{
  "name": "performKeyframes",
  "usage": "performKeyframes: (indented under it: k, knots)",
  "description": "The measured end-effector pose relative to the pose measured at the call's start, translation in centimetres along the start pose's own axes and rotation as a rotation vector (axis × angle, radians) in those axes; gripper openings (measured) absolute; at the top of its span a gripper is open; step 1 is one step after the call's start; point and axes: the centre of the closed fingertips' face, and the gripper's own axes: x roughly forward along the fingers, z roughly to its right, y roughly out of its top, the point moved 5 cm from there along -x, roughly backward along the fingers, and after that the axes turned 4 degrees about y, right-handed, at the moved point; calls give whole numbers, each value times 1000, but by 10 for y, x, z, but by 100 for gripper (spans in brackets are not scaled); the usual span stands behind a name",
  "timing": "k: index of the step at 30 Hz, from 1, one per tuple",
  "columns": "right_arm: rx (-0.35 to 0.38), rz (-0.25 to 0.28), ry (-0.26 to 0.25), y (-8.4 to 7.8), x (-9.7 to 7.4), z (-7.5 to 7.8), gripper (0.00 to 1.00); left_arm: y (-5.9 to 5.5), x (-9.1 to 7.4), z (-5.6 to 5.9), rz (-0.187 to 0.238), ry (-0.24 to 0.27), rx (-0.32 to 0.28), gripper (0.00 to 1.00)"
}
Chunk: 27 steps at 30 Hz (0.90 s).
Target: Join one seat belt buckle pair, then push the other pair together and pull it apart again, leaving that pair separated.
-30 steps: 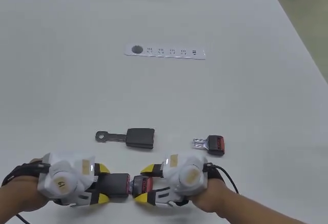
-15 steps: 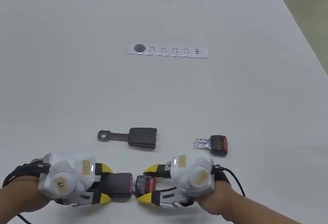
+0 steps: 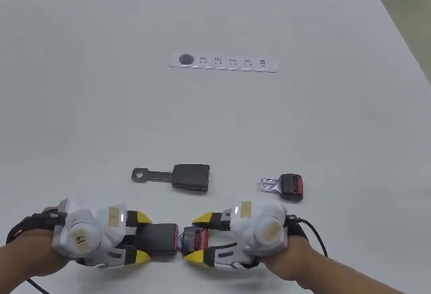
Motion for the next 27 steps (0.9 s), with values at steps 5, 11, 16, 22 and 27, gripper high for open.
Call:
performKeyframes:
  k: [5,11,16,22,27]
  knots:
    - [-4,-4,-5,1,0,-1,37,2,1,-1,-8,-14,3,35]
    - [-33,-42,-47,2,-4,-2,43,4,4,0,-9,-10,-1,36]
    - [47,67,-114,16,-19,8,85,17,1,6,18,-35,-37,60]
    - [10,75,-167,15,-54,20,85,39,-11,-14,113,43,-114,72]
    - [25,62,-236,2,-88,43,90,49,-17,-31,118,69,-91,73]
